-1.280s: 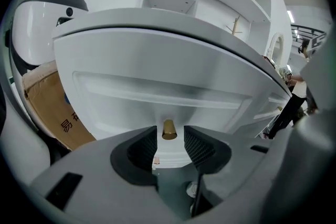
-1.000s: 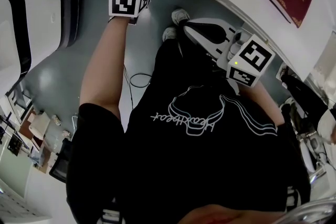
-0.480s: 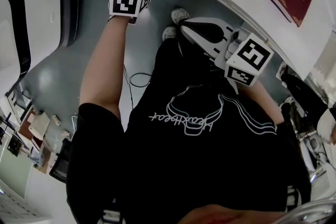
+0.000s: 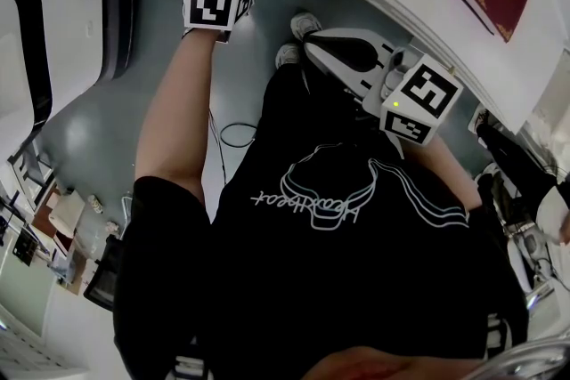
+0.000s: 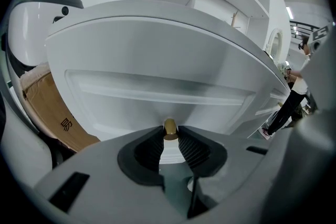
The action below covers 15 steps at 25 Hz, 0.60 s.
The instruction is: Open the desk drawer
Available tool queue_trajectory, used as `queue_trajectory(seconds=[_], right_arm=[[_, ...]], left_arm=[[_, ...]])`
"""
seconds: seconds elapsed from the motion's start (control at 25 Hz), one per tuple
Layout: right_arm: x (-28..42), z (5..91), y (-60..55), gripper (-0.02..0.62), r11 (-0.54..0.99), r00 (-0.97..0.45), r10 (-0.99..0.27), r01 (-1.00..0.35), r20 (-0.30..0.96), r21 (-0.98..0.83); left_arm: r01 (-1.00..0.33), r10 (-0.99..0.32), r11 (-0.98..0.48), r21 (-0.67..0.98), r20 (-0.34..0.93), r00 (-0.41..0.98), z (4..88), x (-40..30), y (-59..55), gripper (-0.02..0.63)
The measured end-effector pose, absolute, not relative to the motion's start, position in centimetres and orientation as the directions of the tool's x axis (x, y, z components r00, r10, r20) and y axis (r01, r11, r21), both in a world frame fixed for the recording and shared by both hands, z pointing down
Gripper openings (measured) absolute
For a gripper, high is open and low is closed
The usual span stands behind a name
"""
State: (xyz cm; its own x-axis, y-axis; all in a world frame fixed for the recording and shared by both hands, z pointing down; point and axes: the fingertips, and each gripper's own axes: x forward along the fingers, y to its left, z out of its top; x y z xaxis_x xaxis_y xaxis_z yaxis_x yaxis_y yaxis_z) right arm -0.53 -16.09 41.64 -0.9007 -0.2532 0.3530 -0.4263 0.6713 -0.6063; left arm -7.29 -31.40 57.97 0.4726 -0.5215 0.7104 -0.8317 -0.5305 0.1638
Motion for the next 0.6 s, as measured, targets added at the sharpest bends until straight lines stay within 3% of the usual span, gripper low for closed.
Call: queue_trajectory(seconds=[0.6], right_arm=[[-1.6,40.9,-14.9,0.006,0.689,-0.903,-0.251,-0.419,0.347,-0.591]], left_arm=[[-0.835,-0.528,-0.527,0.155,0.711,0.465,58.0,-8.4,-29.4,0.089]])
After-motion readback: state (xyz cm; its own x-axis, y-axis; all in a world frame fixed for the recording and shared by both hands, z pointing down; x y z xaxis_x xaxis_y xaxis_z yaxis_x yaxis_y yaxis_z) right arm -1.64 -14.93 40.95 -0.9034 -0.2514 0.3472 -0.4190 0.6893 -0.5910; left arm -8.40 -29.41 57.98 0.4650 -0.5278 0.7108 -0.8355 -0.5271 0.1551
